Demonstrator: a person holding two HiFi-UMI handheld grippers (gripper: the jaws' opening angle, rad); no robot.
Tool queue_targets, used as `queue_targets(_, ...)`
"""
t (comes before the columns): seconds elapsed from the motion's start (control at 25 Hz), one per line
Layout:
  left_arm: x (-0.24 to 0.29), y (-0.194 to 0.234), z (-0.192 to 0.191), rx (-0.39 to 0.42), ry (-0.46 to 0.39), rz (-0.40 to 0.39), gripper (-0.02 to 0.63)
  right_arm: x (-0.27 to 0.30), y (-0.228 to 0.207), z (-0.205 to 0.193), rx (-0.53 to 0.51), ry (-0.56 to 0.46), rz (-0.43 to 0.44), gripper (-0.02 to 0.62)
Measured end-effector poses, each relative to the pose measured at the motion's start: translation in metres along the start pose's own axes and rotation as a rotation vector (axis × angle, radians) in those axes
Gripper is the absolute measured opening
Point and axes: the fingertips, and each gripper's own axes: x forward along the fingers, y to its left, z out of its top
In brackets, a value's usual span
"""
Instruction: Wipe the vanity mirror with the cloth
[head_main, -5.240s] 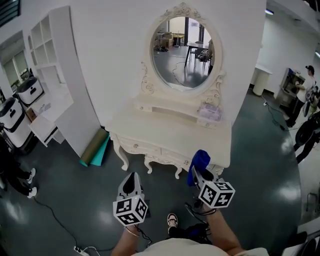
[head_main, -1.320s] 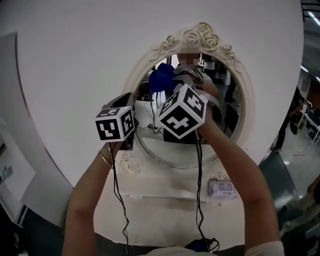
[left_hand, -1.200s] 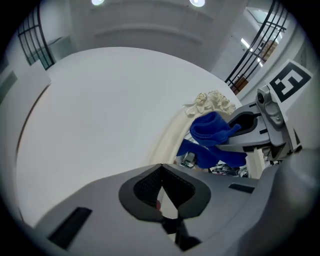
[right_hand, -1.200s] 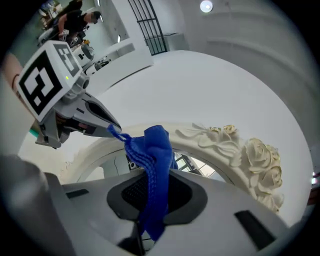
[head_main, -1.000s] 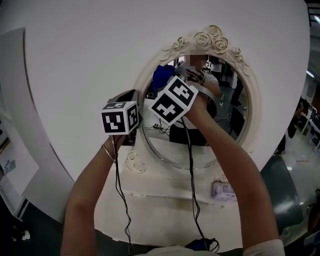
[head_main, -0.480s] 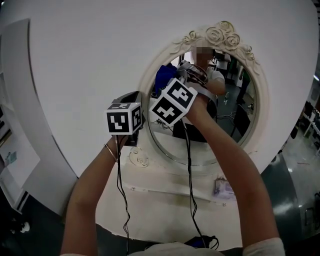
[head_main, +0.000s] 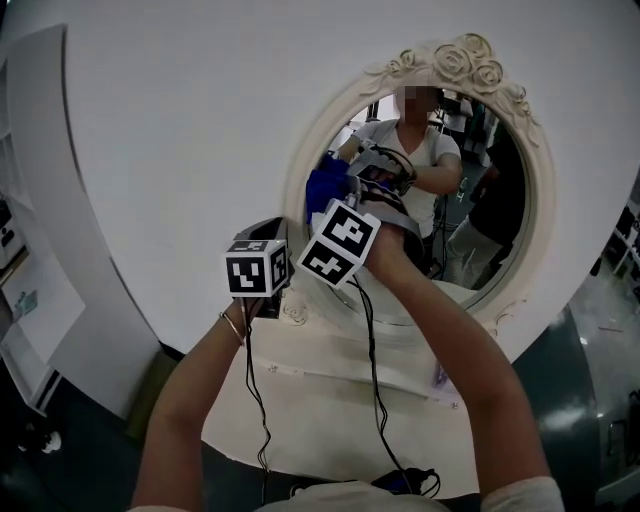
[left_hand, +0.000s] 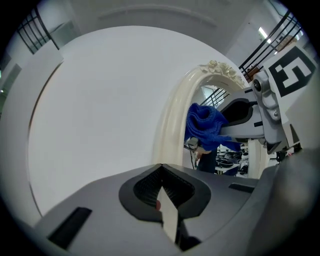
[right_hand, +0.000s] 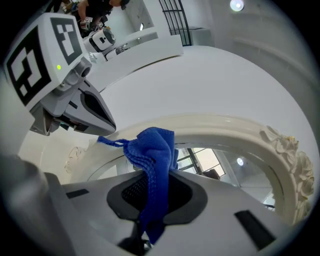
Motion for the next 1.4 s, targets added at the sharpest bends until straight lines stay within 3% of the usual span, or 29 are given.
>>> queue_targets(0.4,-0.007,0.001,-0.085,-0.038,0.121,-0.010,0.005,0.020,0.102,-0.028,-0.017,0.035,0.157,0.066)
queue_targets(0.6,-0.013,-0.003,-0.130,-0.067,0.180,-0.018,0.005,0.026,0.147,-0.052,-0.075,0.058,0.196,0.066)
queue_targets(0.76,-0.017,-0.006,-0.162,-0.089,0.220,-0.022,0.006,0.030,0.185,-0.074,-0.039,0.083,0.275,0.066)
queue_targets(1.0,-0.023,-0.012,-0.202,-0.104,0.258,-0.020,0.006,0.035,0.228,-0.098,-0.046,0.102,0.323,0.066)
queue_targets(1.24,-0.028,-0.012,-0.232,-0.133,0.300,-0.003,0.005,0.039,0.249,-0.112,-0.007,0.104,0.363,0.066)
queue_targets(1.4,-0.027,-0.012,-0.226,-0.140,0.287,-0.001,0.006,0.035,0.244,-0.110,0.047,0.094,0.392,0.066)
